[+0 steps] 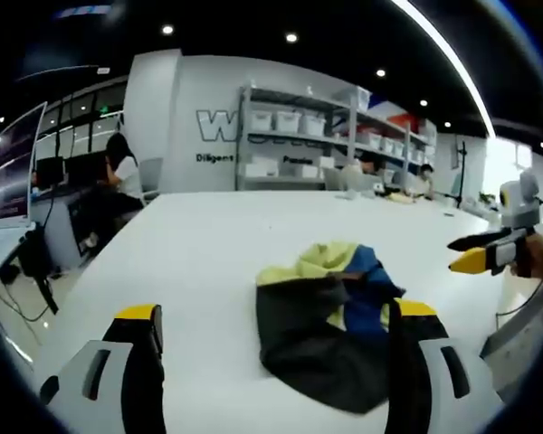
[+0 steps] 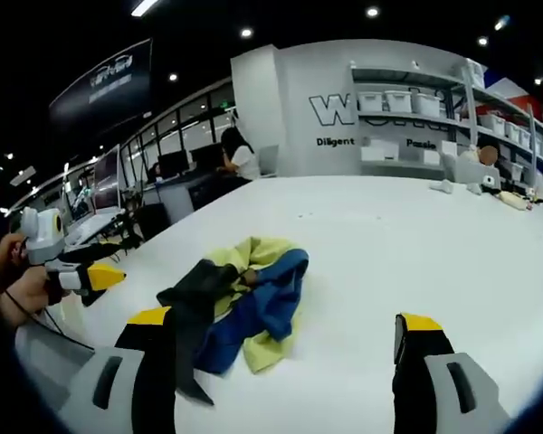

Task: Fold the garment on the visible template until the final outline fits inside the template.

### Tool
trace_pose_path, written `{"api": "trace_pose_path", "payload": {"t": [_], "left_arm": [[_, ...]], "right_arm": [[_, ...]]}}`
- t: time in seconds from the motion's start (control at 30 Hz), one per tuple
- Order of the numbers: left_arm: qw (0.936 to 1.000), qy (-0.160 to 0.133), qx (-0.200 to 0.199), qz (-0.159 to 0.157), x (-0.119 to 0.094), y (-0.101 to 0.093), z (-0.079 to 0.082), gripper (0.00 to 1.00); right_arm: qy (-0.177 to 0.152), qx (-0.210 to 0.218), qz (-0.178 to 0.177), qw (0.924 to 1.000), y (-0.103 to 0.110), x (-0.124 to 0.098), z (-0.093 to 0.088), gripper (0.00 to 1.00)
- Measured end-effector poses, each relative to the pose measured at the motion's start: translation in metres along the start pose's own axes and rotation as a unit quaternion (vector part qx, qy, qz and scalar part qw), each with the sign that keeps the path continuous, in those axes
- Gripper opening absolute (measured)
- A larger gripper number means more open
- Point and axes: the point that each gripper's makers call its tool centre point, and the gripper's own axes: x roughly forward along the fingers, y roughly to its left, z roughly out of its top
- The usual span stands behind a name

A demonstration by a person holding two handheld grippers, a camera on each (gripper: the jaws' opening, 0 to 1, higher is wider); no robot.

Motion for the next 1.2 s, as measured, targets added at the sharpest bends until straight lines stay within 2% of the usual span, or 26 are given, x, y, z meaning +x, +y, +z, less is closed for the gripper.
{"api": "trace_pose_path", "payload": {"t": [0.17,0.4,0.8,1.2], "left_arm": [[1.0,0.003,0.0,0.003,0.0,0.001,-0.001,0.99],[1.0,0.007,0.005,-0.003,0.001,-0.002,-0.003,0.99],[0.9999,0.013,-0.001,0.005,0.002,0.003,-0.006,0.99],[0.9999,0.016,0.001,0.003,0.002,0.001,-0.006,0.99]], "right_arm": [[0.002,-0.015,-0.003,0.9999,0.003,0.001,0.001,0.99],[0.0,0.002,-0.003,1.0,0.0,0.001,0.001,0.99],[-0.005,-0.003,-0.021,0.9998,-0.006,-0.001,0.004,0.99],[0.002,-0.01,-0.025,0.9996,-0.006,-0.001,0.002,0.99]]}}
